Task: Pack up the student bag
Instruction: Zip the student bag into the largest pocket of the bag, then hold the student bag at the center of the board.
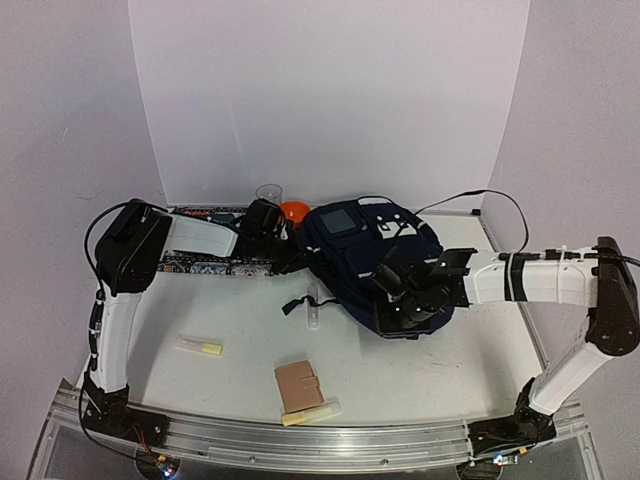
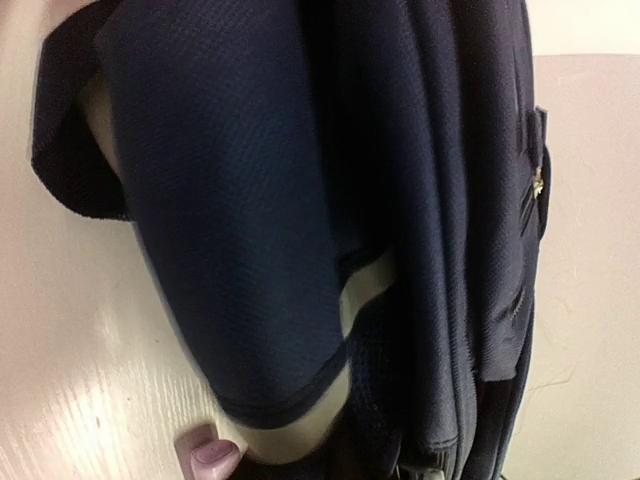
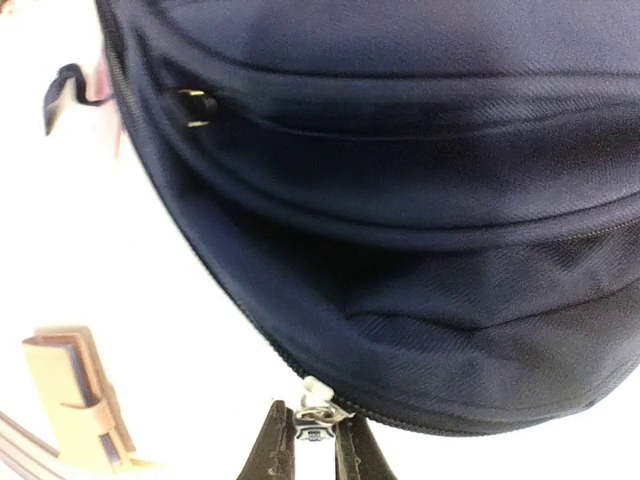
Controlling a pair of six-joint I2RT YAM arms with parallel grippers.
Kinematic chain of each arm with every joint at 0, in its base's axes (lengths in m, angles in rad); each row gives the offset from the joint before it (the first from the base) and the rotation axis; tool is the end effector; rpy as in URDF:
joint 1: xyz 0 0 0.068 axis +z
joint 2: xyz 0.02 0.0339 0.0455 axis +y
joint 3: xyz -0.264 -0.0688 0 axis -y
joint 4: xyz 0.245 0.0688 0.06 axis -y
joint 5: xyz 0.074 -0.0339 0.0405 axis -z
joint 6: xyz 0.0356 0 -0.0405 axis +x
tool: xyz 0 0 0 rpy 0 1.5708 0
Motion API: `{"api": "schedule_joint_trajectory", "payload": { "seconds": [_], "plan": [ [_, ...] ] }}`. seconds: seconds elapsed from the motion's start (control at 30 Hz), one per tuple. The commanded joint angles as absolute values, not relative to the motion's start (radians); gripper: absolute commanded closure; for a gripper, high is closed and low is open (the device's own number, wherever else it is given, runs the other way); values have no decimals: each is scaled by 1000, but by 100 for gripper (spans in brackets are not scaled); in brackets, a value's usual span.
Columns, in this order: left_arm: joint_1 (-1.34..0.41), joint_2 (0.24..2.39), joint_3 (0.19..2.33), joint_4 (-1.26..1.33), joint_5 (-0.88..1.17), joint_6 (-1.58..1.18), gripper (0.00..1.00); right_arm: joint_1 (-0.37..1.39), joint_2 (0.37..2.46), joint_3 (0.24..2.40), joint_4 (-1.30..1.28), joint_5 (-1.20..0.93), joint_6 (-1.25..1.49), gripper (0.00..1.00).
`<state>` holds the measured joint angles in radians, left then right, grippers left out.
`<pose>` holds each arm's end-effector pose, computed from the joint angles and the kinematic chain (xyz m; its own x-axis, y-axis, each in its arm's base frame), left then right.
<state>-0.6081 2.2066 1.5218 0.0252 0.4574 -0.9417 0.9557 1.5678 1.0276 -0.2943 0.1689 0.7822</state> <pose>0.3917 -0.2918 0.1525 -0.9420 -0.2282 -0.2462 0.0635 0.5990 -0.7982 0.1973 0.2689 0.2221 -0.8249 0.0366 -0.5642 -0.2235 0.8954 0.3850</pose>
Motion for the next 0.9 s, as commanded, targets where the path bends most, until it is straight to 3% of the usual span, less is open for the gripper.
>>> {"api": "schedule_joint_trajectory", "payload": {
  "seconds": [0.0, 0.1, 0.27, 0.53, 0.87],
  "plan": [
    [-577, 2142, 1550, 6, 422, -868, 66, 996, 1603, 1157, -344, 154, 753, 100],
    [-582, 2064, 1488, 6, 441, -919, 48, 1001, 1652, 1209, -308, 153, 770, 100],
    [-630, 1926, 1337, 6, 451, -1017, 37, 1010, 1713, 1280, -281, 164, 783, 100],
    [-768, 1862, 1205, 14, 461, -1129, 32, 1021, 1764, 1344, -258, 164, 760, 100],
    [-860, 1928, 1202, 158, 462, -1253, 37, 1037, 1793, 1387, -226, 140, 706, 100]
  ]
}}
